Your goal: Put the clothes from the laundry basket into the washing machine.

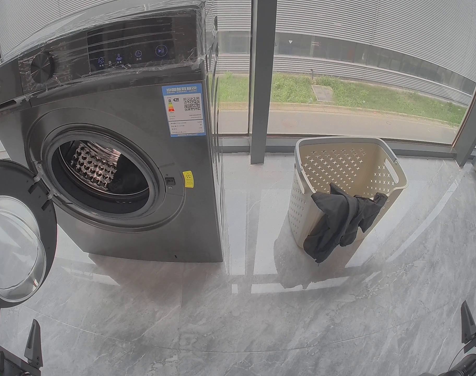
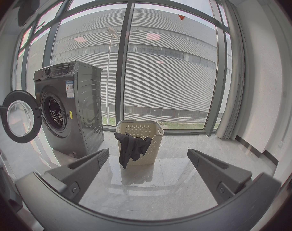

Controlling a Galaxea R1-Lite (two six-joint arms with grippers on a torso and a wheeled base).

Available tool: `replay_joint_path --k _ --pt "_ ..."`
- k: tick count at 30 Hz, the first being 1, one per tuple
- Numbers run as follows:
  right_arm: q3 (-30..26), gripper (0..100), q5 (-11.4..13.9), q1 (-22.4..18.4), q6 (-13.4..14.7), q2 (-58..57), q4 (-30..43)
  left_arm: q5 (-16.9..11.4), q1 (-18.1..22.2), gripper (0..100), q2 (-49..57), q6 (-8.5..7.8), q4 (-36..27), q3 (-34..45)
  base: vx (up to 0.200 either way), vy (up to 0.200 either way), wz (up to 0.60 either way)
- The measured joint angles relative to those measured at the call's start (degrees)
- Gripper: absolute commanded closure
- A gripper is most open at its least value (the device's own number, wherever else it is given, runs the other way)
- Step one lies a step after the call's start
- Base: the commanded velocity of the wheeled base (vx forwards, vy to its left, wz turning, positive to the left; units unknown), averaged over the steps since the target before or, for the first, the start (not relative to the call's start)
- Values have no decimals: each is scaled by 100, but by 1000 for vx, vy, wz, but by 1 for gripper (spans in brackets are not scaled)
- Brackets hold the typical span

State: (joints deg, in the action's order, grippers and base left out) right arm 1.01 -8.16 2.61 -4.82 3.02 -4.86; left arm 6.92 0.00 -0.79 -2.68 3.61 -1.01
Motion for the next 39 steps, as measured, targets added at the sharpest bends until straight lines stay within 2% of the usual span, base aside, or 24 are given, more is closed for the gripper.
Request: replay_joint_path --k 4,7,10,12,15,19,21,23,39 --pt "0 0 158 -190 -60 -121 154 35 5 0 5 -40 11 0 0 0 0" --pt "0 0 208 -228 69 -168 350 267 5 0 6 -46 11 0 0 0 0" --pt "2 0 158 -243 364 -197 471 621 5 0 6 -33 -6 0 0 0 0" --pt "20 0 55 -254 612 -210 511 662 2 0 6 -43 -11 0 0 0 0" --pt "26 0 66 -258 711 -218 529 399 0 0 5 1 -17 0 0 0 0" --pt "11 0 611 -261 599 -226 546 -354 0 0 5 233 -172 0 0 0 0" --pt "6 0 762 -268 528 -228 551 -553 0 0 5 312 -255 0 0 0 0" --pt "2 0 795 -272 492 -228 551 -578 0 0 5 363 -304 0 0 0 0" --pt "0 0 808 -251 466 -228 486 -562 2 0 5 363 -304 0 0 -200 0"
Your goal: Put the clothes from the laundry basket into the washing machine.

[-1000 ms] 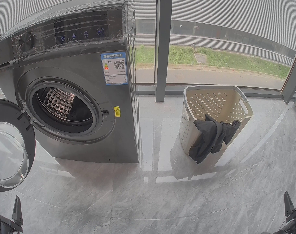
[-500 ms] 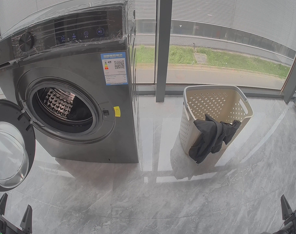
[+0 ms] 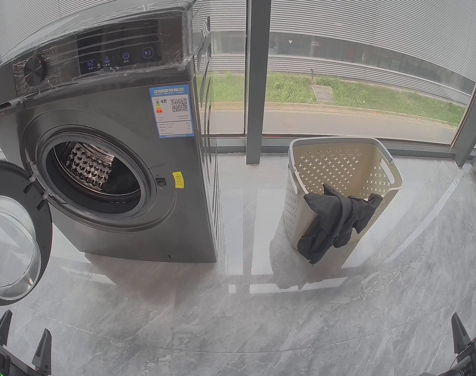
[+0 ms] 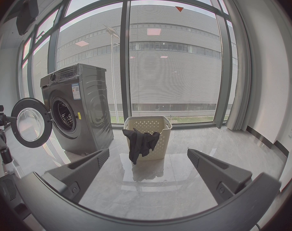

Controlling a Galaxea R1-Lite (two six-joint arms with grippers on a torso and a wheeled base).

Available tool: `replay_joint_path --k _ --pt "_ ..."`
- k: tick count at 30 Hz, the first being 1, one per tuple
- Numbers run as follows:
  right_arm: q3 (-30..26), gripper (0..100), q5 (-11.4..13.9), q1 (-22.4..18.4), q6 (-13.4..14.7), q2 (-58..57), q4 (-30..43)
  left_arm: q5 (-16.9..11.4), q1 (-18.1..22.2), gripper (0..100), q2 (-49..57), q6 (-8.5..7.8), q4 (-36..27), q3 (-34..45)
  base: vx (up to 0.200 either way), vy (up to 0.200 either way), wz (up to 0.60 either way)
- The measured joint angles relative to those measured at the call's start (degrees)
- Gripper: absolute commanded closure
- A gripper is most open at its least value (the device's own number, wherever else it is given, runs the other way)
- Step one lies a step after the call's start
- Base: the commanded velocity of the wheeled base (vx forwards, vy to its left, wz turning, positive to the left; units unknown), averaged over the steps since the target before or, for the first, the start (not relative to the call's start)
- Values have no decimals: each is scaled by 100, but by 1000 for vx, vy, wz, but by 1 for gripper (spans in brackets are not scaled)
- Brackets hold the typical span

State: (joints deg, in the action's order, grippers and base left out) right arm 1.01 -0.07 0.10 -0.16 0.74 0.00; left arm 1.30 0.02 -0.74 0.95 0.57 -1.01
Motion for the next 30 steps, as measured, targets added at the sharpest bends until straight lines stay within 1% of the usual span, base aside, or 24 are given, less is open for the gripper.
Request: replay_joint_path --k 8,17,30 --pt "-2 0 0 0 0 2 0 0 -2 0 -2 0 2 0 0 -200 0" --pt "-2 0 -2 0 0 5 0 0 -2 0 -7 0 0 0 0 0 0" --pt "0 0 0 -7 0 7 0 0 -2 0 -10 6 2 0 200 0 0"
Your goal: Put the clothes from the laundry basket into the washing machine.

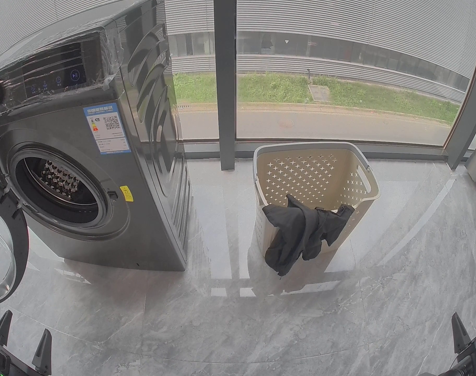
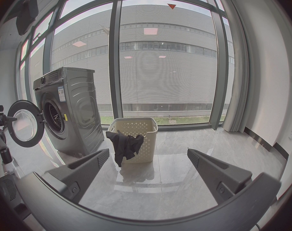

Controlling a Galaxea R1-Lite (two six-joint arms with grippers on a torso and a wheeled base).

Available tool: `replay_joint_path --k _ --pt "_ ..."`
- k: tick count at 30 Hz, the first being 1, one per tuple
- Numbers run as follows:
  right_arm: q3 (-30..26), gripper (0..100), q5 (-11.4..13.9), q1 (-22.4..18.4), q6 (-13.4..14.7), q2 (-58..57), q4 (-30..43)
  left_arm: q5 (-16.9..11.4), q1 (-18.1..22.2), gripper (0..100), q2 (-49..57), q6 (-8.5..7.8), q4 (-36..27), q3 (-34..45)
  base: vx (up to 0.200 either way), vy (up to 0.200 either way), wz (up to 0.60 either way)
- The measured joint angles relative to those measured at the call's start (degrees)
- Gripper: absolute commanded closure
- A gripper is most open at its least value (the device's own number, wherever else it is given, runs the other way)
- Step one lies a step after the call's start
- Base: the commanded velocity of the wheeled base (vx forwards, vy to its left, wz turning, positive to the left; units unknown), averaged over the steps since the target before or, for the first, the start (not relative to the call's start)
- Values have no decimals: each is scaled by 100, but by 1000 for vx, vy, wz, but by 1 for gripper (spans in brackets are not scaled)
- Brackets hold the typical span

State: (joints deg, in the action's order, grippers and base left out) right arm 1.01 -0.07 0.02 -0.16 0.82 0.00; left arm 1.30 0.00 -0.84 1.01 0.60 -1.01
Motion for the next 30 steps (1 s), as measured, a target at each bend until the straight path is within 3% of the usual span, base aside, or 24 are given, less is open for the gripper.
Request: replay_joint_path --k 11,20,30 --pt "0 0 -4 2 0 2 0 15 0 0 -1 2 0 0 36 0 0" --pt "0 0 -2 2 0 4 0 26 -5 0 -4 2 -2 0 0 -200 0" --pt "0 0 -2 5 0 4 0 24 0 0 -6 0 -5 0 0 0 0"
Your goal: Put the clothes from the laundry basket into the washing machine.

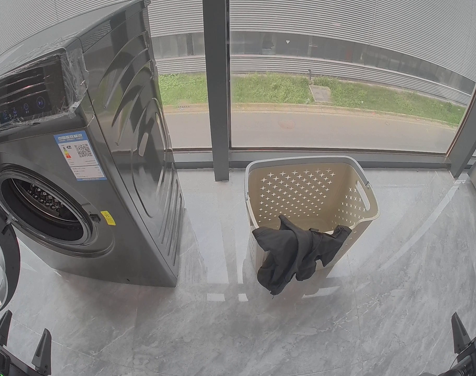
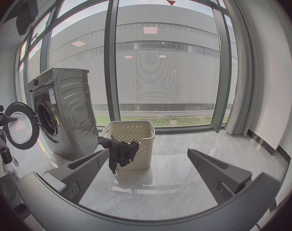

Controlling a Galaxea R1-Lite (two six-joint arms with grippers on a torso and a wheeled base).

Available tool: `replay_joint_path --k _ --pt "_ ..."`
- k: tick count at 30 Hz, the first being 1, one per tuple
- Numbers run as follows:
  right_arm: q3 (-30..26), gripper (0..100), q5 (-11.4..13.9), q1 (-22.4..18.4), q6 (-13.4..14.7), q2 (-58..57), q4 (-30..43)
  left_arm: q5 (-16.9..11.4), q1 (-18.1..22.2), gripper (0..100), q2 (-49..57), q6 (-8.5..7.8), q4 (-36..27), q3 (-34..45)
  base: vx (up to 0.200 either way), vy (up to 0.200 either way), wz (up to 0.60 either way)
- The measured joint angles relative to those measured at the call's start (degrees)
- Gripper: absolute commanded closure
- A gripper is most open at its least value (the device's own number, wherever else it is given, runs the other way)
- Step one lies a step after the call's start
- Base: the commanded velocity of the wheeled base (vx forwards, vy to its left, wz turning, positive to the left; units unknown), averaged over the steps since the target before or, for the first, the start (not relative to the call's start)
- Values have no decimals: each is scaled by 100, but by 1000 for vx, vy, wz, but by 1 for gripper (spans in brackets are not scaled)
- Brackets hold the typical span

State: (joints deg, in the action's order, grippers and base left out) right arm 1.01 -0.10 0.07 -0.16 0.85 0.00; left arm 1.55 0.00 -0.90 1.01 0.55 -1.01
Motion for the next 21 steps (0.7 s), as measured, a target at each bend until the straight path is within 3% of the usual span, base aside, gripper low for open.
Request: replay_joint_path --k 8,14,21 --pt "0 0 2 -5 0 2 0 1 0 0 0 2 2 0 0 0 0" --pt "0 0 0 0 2 2 0 0 0 0 0 2 2 0 200 0 0" --pt "0 0 0 0 0 2 0 1 0 0 0 2 0 0 0 0 0"
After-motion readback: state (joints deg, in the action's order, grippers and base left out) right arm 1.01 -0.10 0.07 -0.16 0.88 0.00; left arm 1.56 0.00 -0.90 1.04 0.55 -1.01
